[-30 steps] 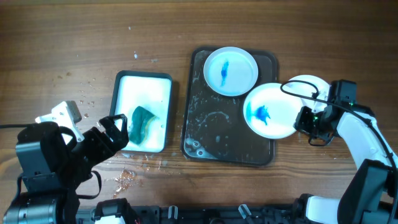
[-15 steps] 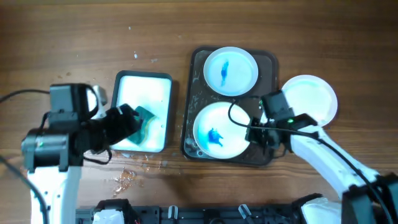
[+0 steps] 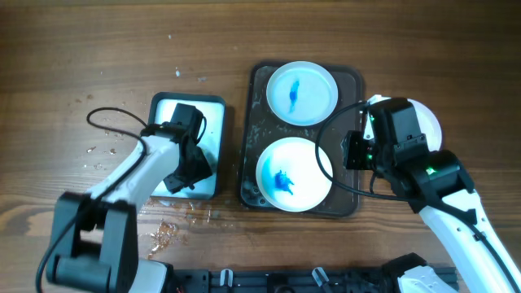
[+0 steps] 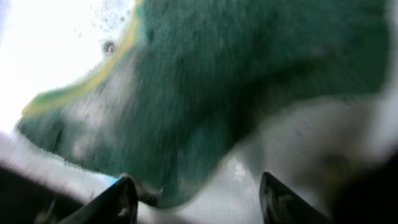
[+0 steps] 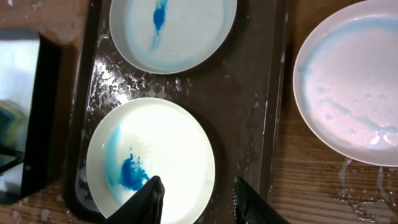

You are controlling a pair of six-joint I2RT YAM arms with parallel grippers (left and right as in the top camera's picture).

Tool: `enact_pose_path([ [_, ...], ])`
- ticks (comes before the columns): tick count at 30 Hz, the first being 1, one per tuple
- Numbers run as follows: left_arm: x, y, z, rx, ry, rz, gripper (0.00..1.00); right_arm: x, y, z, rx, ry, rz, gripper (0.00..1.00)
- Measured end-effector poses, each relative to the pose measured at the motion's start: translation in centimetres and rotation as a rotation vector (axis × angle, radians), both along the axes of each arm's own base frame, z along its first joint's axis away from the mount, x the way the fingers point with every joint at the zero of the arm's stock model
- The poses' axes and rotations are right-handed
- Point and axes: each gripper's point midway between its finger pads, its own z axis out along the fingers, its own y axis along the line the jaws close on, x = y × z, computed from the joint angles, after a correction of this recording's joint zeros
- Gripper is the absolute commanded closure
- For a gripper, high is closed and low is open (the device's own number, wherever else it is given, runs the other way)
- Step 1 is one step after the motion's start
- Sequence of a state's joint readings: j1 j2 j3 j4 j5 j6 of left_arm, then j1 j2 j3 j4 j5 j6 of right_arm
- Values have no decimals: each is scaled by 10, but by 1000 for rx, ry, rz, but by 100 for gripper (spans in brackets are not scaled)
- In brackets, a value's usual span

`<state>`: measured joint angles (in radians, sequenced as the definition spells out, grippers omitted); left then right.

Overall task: Clean dirty plates on tray and stack at the side
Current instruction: 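Grasp the sponge with the left gripper and the next plate with the right, then scrub the held plate with the sponge in the left gripper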

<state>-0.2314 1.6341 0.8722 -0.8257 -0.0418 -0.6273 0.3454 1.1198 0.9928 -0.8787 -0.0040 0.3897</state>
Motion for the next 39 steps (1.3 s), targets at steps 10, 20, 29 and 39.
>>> enact_pose_path([
  [10,23,-2,64,6,-68,-45,16,-8,0,-8,-7,52,10,63],
  [20,38,1,-3,32,-151,-67,96,-8,0,-9,-9,57,10,62],
  [29,42,-8,129,-25,-198,-101,96,0,25,-90,-1,239,146,56],
  [39,34,-109,177,-256,-316,-323,96,8,18,-173,14,460,125,90],
])
